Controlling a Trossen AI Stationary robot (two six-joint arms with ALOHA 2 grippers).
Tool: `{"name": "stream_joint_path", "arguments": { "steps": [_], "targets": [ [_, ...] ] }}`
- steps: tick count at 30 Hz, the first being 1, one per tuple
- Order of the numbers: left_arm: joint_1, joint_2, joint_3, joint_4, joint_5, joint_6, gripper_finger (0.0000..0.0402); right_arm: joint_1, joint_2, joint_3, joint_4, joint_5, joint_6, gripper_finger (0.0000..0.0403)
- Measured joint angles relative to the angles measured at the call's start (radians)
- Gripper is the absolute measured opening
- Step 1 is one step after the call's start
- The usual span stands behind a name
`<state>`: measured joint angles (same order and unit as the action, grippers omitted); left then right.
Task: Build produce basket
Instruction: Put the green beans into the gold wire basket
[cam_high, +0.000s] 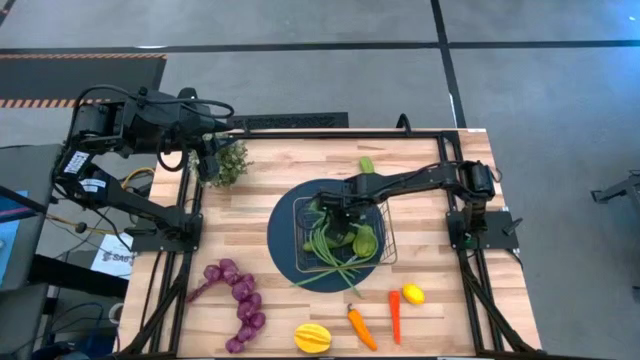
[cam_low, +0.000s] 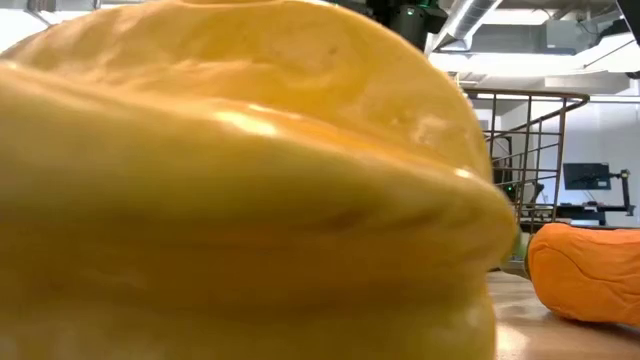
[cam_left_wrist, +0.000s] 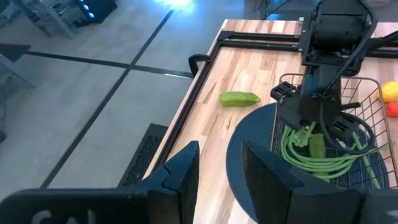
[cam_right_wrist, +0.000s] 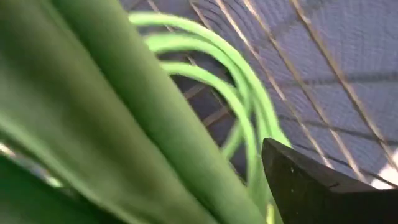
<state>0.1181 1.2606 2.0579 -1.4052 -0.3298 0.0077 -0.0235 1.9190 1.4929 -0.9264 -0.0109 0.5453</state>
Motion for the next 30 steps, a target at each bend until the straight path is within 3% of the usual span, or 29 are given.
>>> {"name": "stream_joint_path", "arguments": {
  "steps": [7,20,26,30],
  "targets": [
    [0.000,0.000,0.000,0.002,0.007,-0.003,0.0112,0.019,0.000,-0.001,-0.119,0.068,-0.030,0.0256],
    [0.000,0.000,0.000,0.003,0.008,-0.004,0.0112,0.037,0.000,-0.001,-0.032,0.096,-0.022,0.0256],
    [0.000,0.000,0.000,0.003,0.008,-0.004,0.0112,0.036,0.000,-0.001,0.049,0.086,-0.021,0.0256],
    [0.000,0.000,0.000,0.003,0.008,-0.004,0.0112,0.028,0.000,-0.001,0.090,-0.019,0.010,0.0256]
  ]
}}
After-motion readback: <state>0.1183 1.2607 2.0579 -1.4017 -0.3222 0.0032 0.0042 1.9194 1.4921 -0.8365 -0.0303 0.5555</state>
